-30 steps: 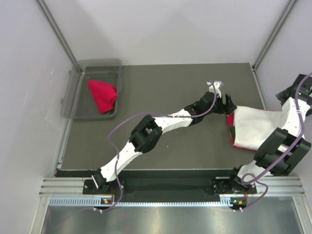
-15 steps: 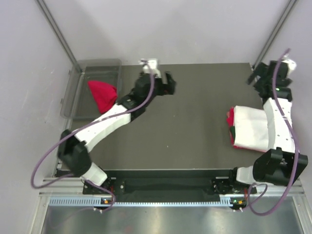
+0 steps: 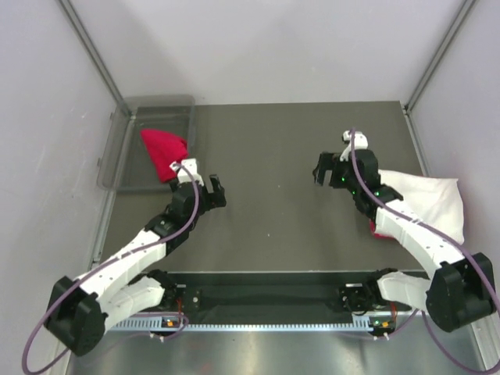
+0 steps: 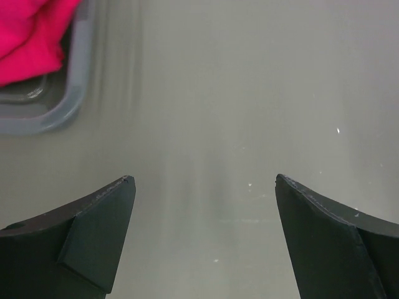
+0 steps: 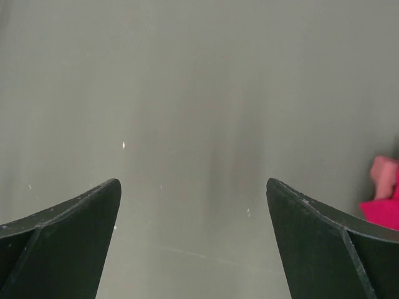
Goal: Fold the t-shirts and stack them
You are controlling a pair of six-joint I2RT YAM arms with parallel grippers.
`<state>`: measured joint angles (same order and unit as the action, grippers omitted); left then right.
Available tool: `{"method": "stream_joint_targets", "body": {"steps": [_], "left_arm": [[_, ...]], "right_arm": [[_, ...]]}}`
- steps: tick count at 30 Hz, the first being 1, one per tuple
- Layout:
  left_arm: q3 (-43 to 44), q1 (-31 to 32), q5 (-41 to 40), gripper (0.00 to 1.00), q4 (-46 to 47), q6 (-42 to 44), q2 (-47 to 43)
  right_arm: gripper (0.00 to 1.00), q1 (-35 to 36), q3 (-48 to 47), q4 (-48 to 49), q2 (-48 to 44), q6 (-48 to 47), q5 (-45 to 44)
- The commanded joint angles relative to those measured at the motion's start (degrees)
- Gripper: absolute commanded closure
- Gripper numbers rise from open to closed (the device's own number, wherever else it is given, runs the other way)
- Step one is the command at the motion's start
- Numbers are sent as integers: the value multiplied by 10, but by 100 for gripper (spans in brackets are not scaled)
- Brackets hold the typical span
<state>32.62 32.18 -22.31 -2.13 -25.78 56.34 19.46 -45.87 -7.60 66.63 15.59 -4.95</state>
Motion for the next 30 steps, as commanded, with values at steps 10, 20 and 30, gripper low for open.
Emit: {"method": "stream_joint_targets", "body": {"steps": [10,20,30], "left_arm": [[-149,1,-65,1,50,-22,-139],[-159,1,-112,3,52,-47,-143],[-169,1,-112,7,48,-63,-160]], "right_arm": [[0,46,285,302,-149,8,-42],[0,45,277,301,-119,12,-42],[0,45,280,300,-127,14,-42]]}}
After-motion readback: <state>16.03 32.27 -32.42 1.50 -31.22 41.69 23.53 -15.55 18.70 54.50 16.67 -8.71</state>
